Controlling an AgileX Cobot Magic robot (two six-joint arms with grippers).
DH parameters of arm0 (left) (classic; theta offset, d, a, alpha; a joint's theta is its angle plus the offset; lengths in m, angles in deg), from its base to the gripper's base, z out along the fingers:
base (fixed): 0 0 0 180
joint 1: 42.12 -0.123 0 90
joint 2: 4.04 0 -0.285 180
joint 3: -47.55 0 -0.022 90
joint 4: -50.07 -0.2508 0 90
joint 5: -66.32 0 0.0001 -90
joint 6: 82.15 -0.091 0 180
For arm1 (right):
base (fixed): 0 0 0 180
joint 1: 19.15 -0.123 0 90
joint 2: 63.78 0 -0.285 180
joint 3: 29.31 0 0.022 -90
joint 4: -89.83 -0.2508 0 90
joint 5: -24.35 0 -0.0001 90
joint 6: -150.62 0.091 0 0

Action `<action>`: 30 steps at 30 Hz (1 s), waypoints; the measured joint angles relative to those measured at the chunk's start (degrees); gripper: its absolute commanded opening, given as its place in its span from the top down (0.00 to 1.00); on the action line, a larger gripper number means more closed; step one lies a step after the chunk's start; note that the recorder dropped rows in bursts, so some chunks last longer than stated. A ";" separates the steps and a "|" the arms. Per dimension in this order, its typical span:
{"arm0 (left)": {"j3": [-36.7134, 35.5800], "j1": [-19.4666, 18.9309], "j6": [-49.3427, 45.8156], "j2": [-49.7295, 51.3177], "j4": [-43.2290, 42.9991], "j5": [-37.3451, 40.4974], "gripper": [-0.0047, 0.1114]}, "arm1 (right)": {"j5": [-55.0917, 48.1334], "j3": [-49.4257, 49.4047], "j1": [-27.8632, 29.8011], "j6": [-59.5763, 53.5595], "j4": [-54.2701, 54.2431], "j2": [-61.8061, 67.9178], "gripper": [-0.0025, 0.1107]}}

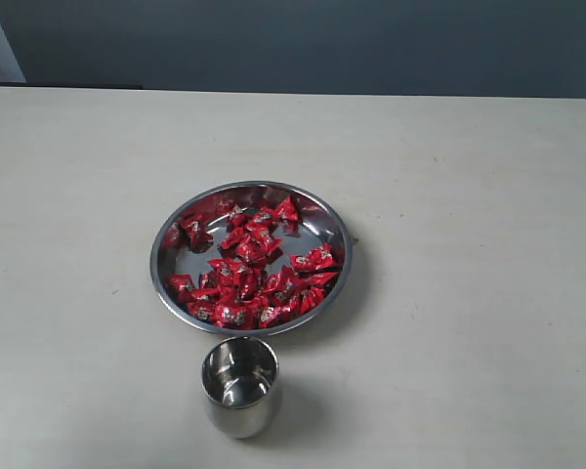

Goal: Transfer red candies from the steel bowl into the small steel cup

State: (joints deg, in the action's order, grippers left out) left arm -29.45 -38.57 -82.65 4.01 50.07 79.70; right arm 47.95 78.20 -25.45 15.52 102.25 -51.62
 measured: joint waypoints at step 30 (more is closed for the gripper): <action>0.00 0.00 0.00 0.00 0.00 0.00 0.96 | -44.47 75.35 -25.49 -18.16 27.03 104.72 0.56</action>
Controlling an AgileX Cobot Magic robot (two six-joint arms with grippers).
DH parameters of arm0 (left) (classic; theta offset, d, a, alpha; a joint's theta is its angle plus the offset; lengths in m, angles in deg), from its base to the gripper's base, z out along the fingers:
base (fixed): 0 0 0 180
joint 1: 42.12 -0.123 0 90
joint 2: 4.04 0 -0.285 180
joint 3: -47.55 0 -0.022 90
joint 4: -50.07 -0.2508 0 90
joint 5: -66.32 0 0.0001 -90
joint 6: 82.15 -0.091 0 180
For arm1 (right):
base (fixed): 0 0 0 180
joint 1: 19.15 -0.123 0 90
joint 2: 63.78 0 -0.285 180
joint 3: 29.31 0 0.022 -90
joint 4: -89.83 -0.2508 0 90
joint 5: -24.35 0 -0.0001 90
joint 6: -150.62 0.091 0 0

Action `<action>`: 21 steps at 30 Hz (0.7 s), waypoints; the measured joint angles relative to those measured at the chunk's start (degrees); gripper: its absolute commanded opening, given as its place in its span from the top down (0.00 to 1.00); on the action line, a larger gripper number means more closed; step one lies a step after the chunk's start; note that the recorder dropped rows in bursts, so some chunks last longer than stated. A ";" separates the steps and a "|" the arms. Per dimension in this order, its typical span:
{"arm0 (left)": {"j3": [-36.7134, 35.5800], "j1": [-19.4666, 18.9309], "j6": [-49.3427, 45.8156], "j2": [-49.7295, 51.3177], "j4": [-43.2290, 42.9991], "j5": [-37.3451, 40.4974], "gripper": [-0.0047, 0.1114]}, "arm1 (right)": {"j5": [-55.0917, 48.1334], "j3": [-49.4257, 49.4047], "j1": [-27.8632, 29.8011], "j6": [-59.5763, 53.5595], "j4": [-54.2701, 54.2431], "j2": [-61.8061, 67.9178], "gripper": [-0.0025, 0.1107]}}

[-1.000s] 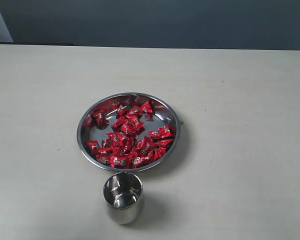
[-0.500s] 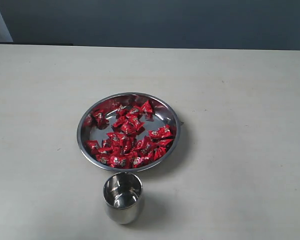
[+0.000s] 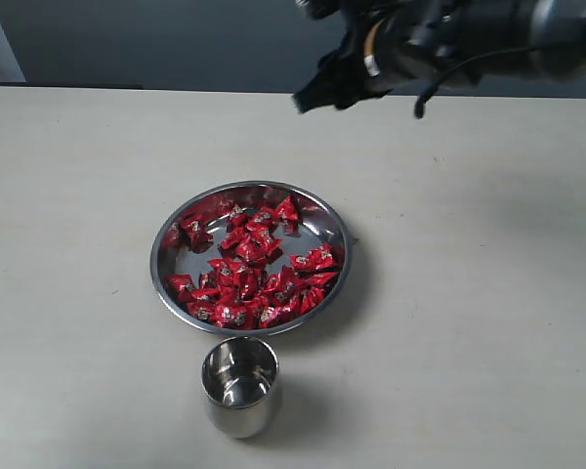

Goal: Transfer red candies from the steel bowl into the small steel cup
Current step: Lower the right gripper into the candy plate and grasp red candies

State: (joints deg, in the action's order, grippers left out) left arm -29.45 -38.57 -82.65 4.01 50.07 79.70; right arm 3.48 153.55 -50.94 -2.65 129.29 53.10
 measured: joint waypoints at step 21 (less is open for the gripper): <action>0.00 0.00 0.00 0.00 0.00 0.00 0.96 | -44.69 20.34 -4.79 -43.74 -52.93 18.29 0.56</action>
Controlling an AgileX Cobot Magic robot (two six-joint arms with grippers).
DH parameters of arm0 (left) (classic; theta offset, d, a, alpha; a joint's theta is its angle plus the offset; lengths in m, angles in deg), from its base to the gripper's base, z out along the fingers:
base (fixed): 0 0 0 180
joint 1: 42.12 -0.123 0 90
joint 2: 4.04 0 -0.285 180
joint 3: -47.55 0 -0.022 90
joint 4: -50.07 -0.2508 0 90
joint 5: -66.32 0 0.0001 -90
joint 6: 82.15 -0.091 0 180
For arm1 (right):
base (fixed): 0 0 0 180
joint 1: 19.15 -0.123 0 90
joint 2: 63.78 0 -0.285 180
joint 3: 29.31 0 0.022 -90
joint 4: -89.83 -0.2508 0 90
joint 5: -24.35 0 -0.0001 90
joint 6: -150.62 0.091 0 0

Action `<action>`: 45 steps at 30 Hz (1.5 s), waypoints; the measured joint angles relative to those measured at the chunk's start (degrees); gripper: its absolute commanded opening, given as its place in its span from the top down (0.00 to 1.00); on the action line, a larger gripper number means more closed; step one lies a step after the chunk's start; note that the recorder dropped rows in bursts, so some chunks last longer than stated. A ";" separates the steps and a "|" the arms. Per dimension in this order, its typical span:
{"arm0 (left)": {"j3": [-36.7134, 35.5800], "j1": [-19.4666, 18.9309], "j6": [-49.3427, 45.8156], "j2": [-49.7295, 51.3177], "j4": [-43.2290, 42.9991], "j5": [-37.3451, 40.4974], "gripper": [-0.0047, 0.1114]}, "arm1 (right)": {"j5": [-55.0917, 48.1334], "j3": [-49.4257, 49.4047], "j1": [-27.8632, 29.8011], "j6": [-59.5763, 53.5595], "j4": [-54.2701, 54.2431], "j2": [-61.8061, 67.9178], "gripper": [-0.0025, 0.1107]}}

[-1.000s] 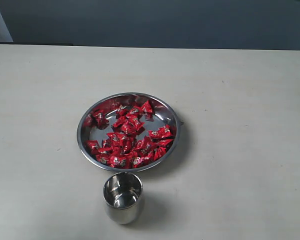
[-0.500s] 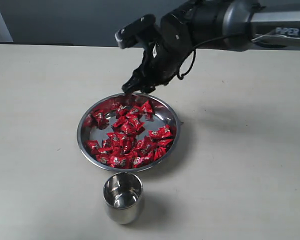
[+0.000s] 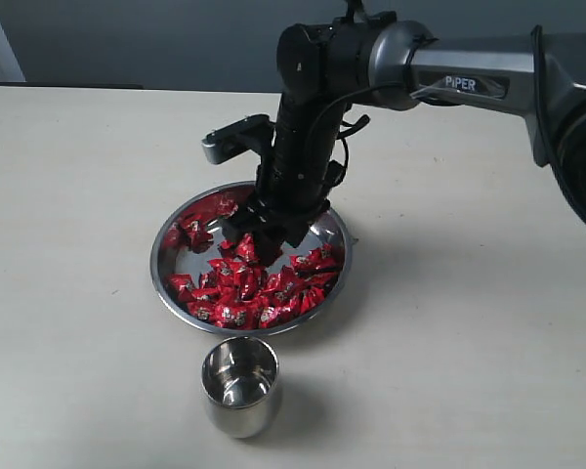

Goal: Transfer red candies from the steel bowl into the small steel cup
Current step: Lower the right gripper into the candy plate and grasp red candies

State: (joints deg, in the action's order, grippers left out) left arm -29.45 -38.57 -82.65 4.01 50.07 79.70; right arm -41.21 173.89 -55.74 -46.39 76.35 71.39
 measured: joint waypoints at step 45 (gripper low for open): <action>0.00 0.00 0.00 0.00 0.00 0.00 0.96 | -4.23 -0.96 0.00 -2.09 -0.46 2.45 0.90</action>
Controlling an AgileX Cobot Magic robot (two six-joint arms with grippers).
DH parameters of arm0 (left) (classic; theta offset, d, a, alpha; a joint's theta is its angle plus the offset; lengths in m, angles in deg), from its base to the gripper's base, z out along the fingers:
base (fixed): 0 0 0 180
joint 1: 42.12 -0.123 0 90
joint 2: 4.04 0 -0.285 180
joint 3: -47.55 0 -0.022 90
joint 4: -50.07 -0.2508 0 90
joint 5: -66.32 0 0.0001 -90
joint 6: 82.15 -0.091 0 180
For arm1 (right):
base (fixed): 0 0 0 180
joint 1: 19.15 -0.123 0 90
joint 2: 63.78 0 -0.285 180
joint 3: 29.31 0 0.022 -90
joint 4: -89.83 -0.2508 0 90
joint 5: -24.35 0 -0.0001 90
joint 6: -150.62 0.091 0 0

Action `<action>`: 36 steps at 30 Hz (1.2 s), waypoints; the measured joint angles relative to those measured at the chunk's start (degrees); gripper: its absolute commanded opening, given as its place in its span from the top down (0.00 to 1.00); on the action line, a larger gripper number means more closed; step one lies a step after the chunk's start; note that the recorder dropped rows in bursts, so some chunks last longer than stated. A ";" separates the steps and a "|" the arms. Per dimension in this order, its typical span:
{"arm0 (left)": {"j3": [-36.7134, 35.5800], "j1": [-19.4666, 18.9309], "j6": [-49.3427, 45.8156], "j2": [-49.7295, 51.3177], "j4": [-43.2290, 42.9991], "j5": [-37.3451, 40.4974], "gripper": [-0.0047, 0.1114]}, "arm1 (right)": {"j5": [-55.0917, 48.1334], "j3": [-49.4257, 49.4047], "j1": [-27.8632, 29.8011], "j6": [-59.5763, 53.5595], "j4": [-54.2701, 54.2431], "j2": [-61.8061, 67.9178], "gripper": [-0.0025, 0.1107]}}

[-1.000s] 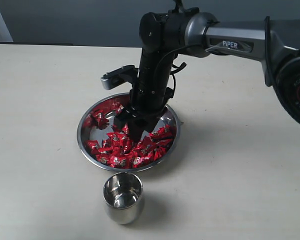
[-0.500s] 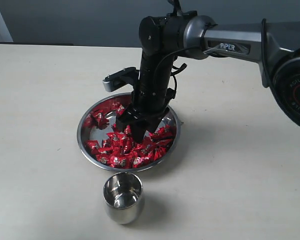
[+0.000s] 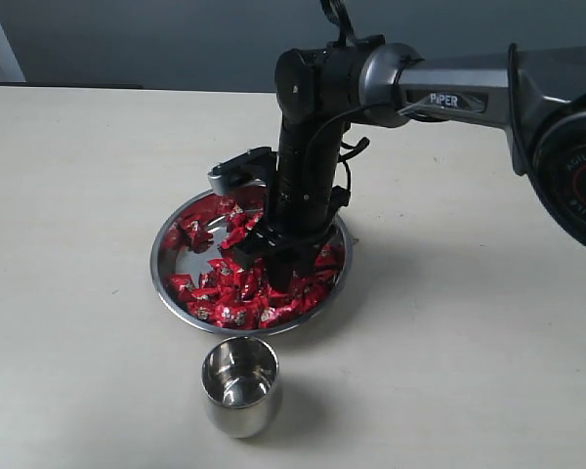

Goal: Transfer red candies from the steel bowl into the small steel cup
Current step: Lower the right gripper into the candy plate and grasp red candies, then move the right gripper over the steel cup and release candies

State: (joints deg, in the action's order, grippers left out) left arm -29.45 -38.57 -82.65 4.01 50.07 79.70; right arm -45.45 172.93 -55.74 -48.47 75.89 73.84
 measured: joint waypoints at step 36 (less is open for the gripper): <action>0.00 0.00 0.00 0.00 0.00 0.00 0.96 | -0.48 -17.88 -11.57 -1.64 -6.82 -23.10 0.97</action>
State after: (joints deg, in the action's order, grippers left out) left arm -29.45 -38.57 -82.65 4.01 50.07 79.70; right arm -45.92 155.05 -67.31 -50.12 69.07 50.73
